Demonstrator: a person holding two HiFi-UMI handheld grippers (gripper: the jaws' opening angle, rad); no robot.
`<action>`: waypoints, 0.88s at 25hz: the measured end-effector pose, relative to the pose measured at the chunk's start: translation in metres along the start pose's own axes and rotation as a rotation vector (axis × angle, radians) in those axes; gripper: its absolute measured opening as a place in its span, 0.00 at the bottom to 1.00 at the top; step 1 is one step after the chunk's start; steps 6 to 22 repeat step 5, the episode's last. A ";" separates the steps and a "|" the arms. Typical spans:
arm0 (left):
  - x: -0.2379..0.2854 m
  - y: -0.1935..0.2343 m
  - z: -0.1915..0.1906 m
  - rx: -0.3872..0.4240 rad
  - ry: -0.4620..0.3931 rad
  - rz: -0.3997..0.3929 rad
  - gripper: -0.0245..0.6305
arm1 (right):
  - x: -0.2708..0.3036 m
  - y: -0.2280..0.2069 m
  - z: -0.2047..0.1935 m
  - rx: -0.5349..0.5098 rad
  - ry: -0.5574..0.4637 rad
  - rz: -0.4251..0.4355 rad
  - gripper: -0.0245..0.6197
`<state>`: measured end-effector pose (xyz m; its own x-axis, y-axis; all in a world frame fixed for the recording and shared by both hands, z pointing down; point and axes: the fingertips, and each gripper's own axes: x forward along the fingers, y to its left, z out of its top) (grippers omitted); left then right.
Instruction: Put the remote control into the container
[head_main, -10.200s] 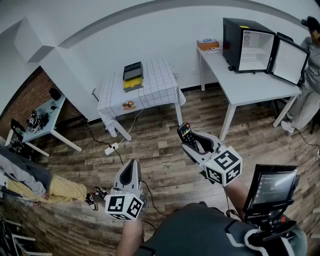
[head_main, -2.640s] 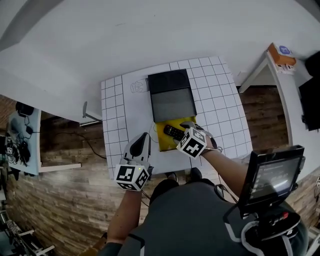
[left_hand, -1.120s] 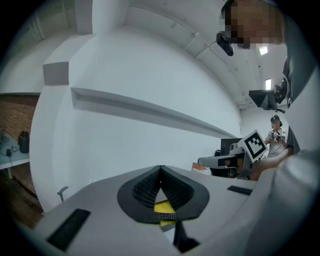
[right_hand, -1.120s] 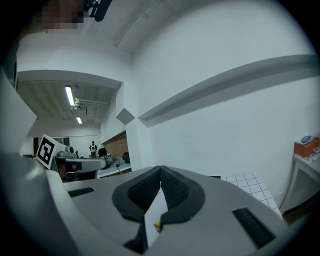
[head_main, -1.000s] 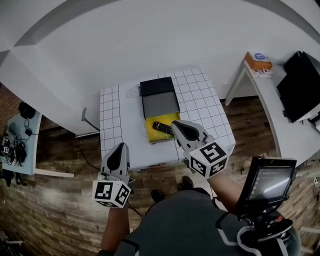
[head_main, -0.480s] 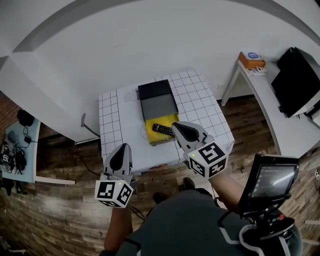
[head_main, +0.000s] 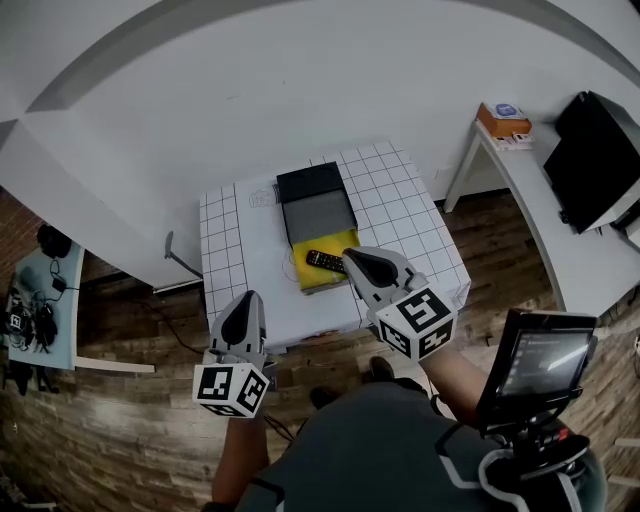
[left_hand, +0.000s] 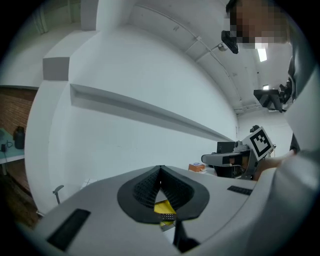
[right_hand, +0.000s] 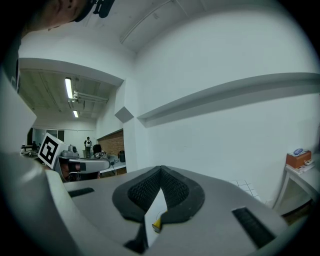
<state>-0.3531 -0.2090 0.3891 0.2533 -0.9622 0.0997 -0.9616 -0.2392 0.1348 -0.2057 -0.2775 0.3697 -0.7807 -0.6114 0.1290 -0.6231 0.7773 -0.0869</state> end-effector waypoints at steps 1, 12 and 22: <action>0.000 0.001 0.000 -0.001 0.000 0.003 0.05 | 0.000 0.000 0.001 -0.002 -0.001 0.001 0.06; -0.002 0.003 0.000 -0.003 -0.005 0.014 0.05 | 0.002 -0.001 0.002 -0.010 0.001 0.007 0.06; -0.002 0.003 0.000 -0.003 -0.005 0.014 0.05 | 0.002 -0.001 0.002 -0.010 0.001 0.007 0.06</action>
